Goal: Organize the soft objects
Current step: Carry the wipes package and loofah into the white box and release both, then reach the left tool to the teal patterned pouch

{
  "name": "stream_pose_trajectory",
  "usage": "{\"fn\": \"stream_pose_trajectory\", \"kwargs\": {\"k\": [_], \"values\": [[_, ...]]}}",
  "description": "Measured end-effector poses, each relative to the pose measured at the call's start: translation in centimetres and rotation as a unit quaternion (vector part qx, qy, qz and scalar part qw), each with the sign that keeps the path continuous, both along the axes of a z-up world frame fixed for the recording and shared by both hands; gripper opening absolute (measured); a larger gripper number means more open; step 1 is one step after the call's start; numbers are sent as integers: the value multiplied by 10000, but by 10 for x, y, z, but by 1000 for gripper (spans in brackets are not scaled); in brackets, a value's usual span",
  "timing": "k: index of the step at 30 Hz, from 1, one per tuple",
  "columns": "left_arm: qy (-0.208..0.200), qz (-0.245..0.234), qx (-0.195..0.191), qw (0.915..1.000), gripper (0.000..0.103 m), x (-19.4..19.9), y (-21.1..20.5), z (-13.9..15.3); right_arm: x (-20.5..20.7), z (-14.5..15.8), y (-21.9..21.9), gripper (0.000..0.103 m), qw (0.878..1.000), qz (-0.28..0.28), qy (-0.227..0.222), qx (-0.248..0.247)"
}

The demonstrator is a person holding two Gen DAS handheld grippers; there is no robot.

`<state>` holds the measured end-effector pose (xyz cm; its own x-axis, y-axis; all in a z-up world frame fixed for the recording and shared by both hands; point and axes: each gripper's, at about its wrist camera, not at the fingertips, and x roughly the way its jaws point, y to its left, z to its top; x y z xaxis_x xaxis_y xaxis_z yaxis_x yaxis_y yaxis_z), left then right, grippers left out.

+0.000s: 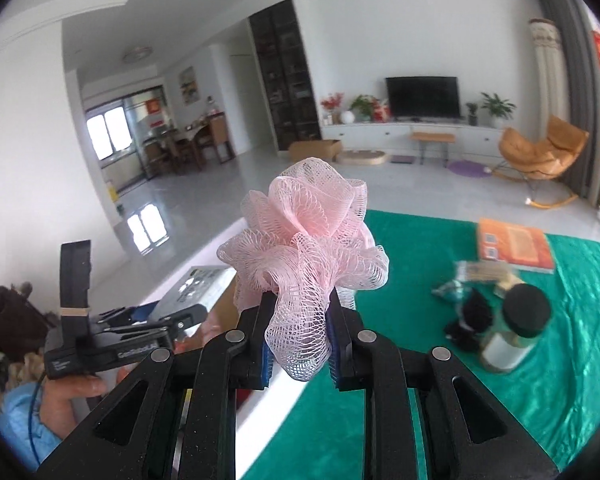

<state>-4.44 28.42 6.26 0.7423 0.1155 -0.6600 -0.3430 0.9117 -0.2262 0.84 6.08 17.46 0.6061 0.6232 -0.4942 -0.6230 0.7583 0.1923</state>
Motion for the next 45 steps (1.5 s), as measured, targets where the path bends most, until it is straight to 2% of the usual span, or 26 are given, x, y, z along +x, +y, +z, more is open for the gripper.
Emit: {"fn": "stream_pose_trajectory", "kwargs": {"k": [2,3,4,6,10,14,16,19,22,24,28,31,33,36,39,42,45], "values": [[242,511,274,9980,84,-6,13,-15,-2,-10,35,42,9993,343,161,-21],[326,669,368,9965,97,-5,18,-22,0,-18,53,73,9978,553,349,-107],[375,830,456,9948,102,-6,21,-28,3,-29,65,83,9955,734,562,-203],[380,1092,591,9915,102,-6,23,-36,6,-49,75,82,9920,891,811,-370],[253,1035,386,9936,102,7,9,-40,14,-78,40,82,9938,565,825,-489],[-9,475,241,9986,102,23,-31,-34,33,-107,-29,82,9946,-267,847,-534],[-118,-1,226,9997,102,34,-65,-30,39,-125,-68,82,9907,-803,867,-679],[-238,-757,285,9964,102,42,-115,-24,47,-158,-131,82,9772,-1630,988,-939],[-241,-1548,382,9869,102,50,-173,-25,46,-184,-189,82,9571,-2394,1115,-1193],[-89,-2038,382,9782,102,55,-212,-34,46,-196,-223,82,9431,-2823,1200,-1282],[472,-2707,53,9615,102,78,-278,-61,47,-210,-272,82,9201,-3465,1402,-1172],[685,-2836,177,9563,102,102,-309,-84,44,-212,-287,82,9158,-3610,1435,-1017],[820,-2768,357,9567,102,123,-320,-100,46,-212,-290,82,9144,-3620,1457,-1076],[977,-2548,423,9611,102,144,-320,-124,50,-218,-291,82,9131,-3600,1600,-1053],[1134,-2372,325,9643,102,164,-317,-147,50,-221,-294,82,9111,-3623,1673,-1037],[1217,-2280,346,9654,102,170,-307,-160,50,-225,-297,82,9076,-3678,1754,-1012],[1124,-2299,485,9655,102,172,-307,-164,52,-227,-299,82,9052,-3709,1809,-1015]]}}
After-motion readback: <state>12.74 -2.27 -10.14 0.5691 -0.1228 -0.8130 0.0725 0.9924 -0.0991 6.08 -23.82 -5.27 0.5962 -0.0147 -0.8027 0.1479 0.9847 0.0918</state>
